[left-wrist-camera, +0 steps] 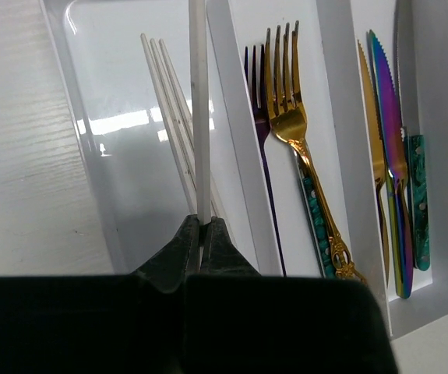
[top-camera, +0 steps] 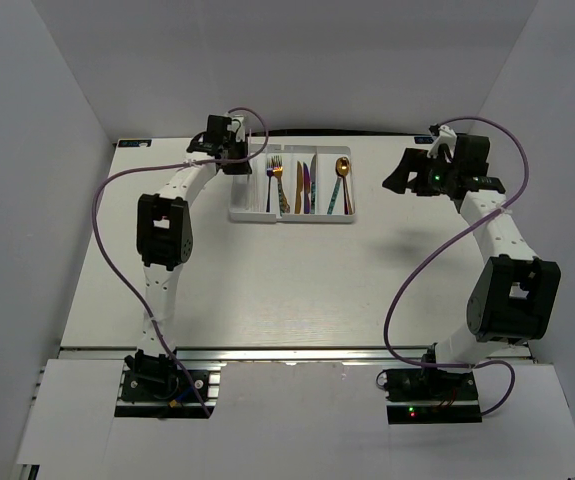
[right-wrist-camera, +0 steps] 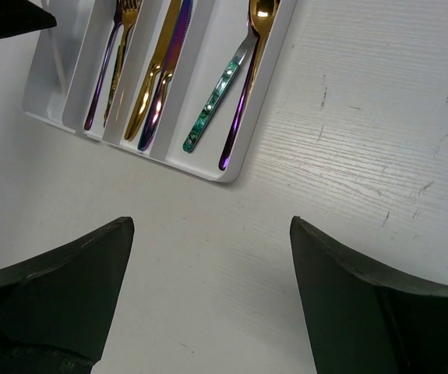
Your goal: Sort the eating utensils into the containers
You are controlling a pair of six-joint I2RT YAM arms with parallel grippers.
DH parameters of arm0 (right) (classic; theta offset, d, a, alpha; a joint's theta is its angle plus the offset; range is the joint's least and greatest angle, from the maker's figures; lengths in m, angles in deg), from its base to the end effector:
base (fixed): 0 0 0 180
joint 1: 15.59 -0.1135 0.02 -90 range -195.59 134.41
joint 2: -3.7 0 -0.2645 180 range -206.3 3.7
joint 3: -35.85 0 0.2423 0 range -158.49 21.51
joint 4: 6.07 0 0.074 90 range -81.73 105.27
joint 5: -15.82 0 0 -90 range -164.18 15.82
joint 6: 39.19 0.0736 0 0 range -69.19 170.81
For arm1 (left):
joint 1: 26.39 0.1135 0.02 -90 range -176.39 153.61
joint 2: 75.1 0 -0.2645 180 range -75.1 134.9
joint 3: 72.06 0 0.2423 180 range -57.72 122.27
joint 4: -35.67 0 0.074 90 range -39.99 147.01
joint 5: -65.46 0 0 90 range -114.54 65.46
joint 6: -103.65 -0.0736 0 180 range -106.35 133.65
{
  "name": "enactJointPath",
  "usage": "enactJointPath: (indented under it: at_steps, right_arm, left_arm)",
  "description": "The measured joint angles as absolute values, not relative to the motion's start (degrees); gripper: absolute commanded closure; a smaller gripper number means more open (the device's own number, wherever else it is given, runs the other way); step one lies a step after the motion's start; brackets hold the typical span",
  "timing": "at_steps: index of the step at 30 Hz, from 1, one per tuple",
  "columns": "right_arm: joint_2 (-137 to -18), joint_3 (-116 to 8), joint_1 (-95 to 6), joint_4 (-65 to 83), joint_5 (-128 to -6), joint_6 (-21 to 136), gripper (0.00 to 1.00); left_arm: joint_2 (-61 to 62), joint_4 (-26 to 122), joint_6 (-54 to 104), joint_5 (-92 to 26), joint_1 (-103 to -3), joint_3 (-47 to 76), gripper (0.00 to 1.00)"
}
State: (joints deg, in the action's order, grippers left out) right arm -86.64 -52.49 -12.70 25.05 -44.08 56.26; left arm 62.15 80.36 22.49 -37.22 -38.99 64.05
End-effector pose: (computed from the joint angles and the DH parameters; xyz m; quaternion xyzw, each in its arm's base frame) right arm 0.3804 0.0178 0.2943 -0.0616 0.8559 0.2385 0.4547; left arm 0.5411 -0.1375 0.1836 0.0717 0.9191 -0.1700 0.3481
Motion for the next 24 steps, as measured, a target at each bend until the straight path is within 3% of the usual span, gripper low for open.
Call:
enactJointPath:
  at_steps: [15, 16, 17, 19, 20, 24]
  right_arm:
    - [-86.6, -52.5, -12.7, 25.3, -45.4, 54.4, 0.12]
    - [-86.6, -52.5, -12.7, 25.3, -45.5, 54.4, 0.12]
    - [-86.6, -52.5, -12.7, 25.3, -45.6, 54.2, 0.12]
    - [-86.6, -52.5, -12.6, 25.3, -45.6, 54.0, 0.12]
    - [-86.6, -52.5, -12.6, 25.3, -45.6, 53.8, 0.12]
    - [-86.6, -52.5, -12.6, 25.3, -46.4, 53.3, 0.11]
  left_arm:
    - [62.2, 80.4, 23.7, -37.4, -39.0, 58.6, 0.95]
    - [62.2, 80.4, 23.8, -37.5, -39.0, 58.4, 0.91]
    - [62.2, 80.4, 24.0, -37.5, -39.0, 58.2, 0.79]
    - [62.2, 80.2, 24.3, -37.5, -39.0, 58.1, 0.63]
    - [62.2, 80.3, 24.4, -37.5, -38.9, 58.1, 0.47]
    - [62.1, 80.5, 26.2, -38.6, -38.9, 58.5, 0.33]
